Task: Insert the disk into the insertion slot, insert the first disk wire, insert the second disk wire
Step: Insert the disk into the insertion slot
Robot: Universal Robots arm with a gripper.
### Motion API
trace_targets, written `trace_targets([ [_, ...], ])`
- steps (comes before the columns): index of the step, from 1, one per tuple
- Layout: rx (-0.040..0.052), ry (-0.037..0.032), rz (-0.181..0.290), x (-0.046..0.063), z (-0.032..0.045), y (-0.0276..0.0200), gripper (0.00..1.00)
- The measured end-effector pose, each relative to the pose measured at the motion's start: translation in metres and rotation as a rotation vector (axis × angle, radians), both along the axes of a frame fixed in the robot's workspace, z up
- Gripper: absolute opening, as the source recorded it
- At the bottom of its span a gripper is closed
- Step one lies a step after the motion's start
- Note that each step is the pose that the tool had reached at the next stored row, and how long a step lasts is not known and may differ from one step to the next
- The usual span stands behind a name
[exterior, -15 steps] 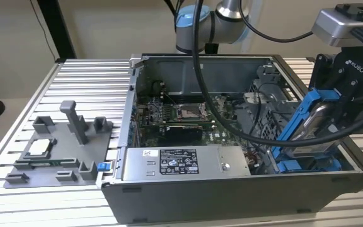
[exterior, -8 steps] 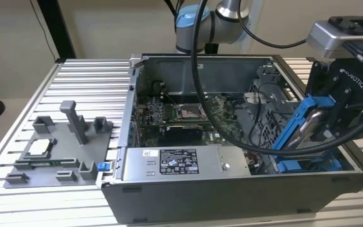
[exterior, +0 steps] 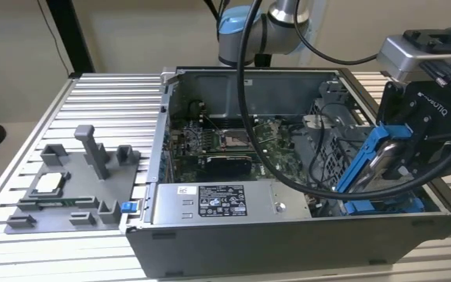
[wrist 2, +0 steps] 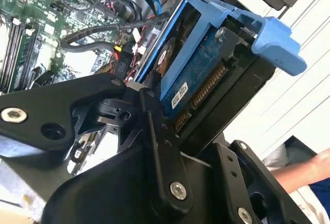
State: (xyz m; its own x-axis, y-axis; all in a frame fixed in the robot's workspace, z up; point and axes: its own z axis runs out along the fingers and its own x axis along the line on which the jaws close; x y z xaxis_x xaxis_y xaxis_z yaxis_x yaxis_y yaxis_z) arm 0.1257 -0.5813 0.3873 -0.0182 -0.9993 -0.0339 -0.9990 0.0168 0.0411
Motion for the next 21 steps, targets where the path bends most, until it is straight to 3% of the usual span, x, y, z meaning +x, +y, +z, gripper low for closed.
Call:
trace_targets([
  [4, 0.0002, 0.0003, 0.0, 0.0, -0.0001, 0.0, 0.0],
  [5, 0.0001, 0.0002, 0.0, 0.0, -0.0001, 0.0, 1.0],
  [10, 0.0002, 0.005, 0.0, 0.0, 0.0104, 0.0, 1.0],
  [16, 0.0001, 0.0037, 0.0, 0.0, 0.0218, 0.0014, 1.0],
  [18, 0.0, 0.0006, 0.0, 0.0, 0.0224, 0.0068, 1.0],
  [21, -0.0016, -0.0076, 0.0, 0.0, 0.0224, 0.0207, 1.0],
])
